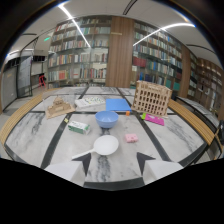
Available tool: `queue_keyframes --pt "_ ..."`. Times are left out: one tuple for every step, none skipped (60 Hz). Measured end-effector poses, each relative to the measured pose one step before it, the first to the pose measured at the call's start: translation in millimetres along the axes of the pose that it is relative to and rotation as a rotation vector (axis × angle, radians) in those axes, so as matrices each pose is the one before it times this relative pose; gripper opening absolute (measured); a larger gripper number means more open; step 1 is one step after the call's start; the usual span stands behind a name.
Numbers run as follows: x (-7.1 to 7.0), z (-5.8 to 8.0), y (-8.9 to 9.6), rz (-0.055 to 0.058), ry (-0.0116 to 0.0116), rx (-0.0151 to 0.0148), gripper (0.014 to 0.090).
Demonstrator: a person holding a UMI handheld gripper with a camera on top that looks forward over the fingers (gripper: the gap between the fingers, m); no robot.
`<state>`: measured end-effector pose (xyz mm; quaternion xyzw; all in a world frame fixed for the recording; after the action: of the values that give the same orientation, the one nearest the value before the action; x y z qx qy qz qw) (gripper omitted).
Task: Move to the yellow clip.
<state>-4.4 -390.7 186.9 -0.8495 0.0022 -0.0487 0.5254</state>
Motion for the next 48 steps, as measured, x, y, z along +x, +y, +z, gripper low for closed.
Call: queue_keyframes --pt "-0.84 -1.39 0.11 -0.0034 -0.00207 -0.0014 0.0857" --pt "-0.69 0.06 0.75 -0.0039 -0.00055 -0.00096 0.086" --pt "-0.8 -0.09 1.11 -0.0037 0.00083 -0.00059 0.0858" --pt "-1.89 -0.78 2.47 -0.0029 0.00238 -0.0006 0.0859" --pt "-1.12 -0.85 2.01 -0.0029 0.00316 -0.0007 0.0858" --pt "-1.3 -0.78 1.71 -0.0023 0.00421 -0.00135 0.0858" --pt "-0.84 -1.21 2.3 0.0 0.00751 -0.00255 0.0858" --pt "-0.74 -1.23 2.04 0.0018 0.00917 -0.00432 0.0859" --pt "3.38 1.22 0.38 0.0019 0.00598 -0.00557 0.0857" --pt "-6.57 -4.57 4.51 0.0022 0.00831 -0.00291 0.0858" --pt "-1.99 -1.69 1.55 0.0011 0.00363 -0.00314 0.0857" --pt "1.85 1.08 -0.14 0.0009 -0.00057 -0.00294 0.0859" --pt "-6.81 -3.4 3.23 0.0014 0.00027 -0.00037 0.0859" --pt "-3.05 -1.17 1.29 0.0018 -0.00216 -0.00101 0.0858" --pt "-2.93 -1.41 1.24 0.0013 -0.00293 -0.00041 0.0859" --pt "0.62 1.11 -0.47 0.0008 -0.00553 -0.00112 0.0859" --pt "-4.07 -0.83 1.0 0.0013 -0.00548 -0.00002 0.086" --pt "-4.85 -0.76 0.99 0.0021 -0.00661 -0.00003 0.0863" --pt "-8.92 -2.31 0.13 0.0026 -0.00428 -0.0011 0.0861" --pt "-4.43 -0.82 1.51 0.002 -0.00739 -0.00051 0.0863" --pt "-4.63 -0.07 1.63 0.0021 -0.00727 -0.00064 0.0862" --pt "-4.93 0.0 0.88 0.0026 -0.0067 -0.00153 0.0861" --pt "-5.82 -0.14 1.09 0.0028 -0.00685 -0.00165 0.0862" --pt "-6.06 0.08 1.05 0.0022 -0.00796 -0.00119 0.0861" --pt "-6.5 0.28 0.18 0.0006 -0.00842 -0.00123 0.0859" --pt "-6.77 0.9 0.6 -0.0005 -0.00845 -0.00127 0.0859" --pt "-6.56 0.84 0.49 -0.0002 -0.00787 -0.00148 0.0861" --pt "-6.85 1.17 0.32 -0.0001 -0.00806 -0.00125 0.0859" --pt "-7.14 1.46 -0.09 -0.0005 -0.00857 -0.00076 0.086" --pt "-7.61 -0.57 0.54 -0.0017 -0.00912 -0.00081 0.0859" --pt "-7.09 3.53 -0.34 -0.0019 -0.00732 -0.00019 0.0858" --pt "-7.07 2.31 -0.62 -0.0021 -0.00825 -0.00051 0.0859" --pt "-7.56 3.11 -0.99 -0.0019 -0.00773 0.0004 0.086" --pt "-7.2 3.47 -1.17 -0.0018 -0.00709 0.00078 0.0861" --pt "-7.18 2.49 -1.32 -0.002 -0.00694 0.00003 0.086" --pt "-7.08 4.29 -1.17 -0.0023 -0.00576 -0.00051 0.086" --pt "-7.03 4.4 -1.4 -0.0027 -0.00613 -0.00019 0.0861" --pt "-7.99 5.53 -1.67 -0.0029 -0.00525 0.00043 0.0861" --pt "-5.79 3.97 -2.15 -0.0021 -0.00723 0.001 0.0862" --pt "-7.46 6.2 -2.48 -0.0004 -0.00441 0.0017 0.0864" --pt "-5.05 4.64 -2.56 0.0006 -0.00525 0.00203 0.0862" --pt "-7.0 6.35 -2.43 0.0004 -0.00325 0.00153 0.0862" --pt "-3.8 5.15 -2.48 -0.0006 -0.00507 0.00029 0.0861" --pt "-5.11 6.83 -2.98 -0.0006 -0.00547 0.00067 0.0863" --pt "-8.16 7.85 -2.49 -0.0002 -0.00264 0.0015 0.0862" --pt "-4.94 7.07 -3.38 0.0002 -0.00358 0.00199 0.0862" --pt "-4.3 7.35 -3.37 -0.0003 -0.00195 0.00267 0.0862" --pt "-4.24 7.59 -3.42 0.0001 -0.00084 0.00227 0.0862"
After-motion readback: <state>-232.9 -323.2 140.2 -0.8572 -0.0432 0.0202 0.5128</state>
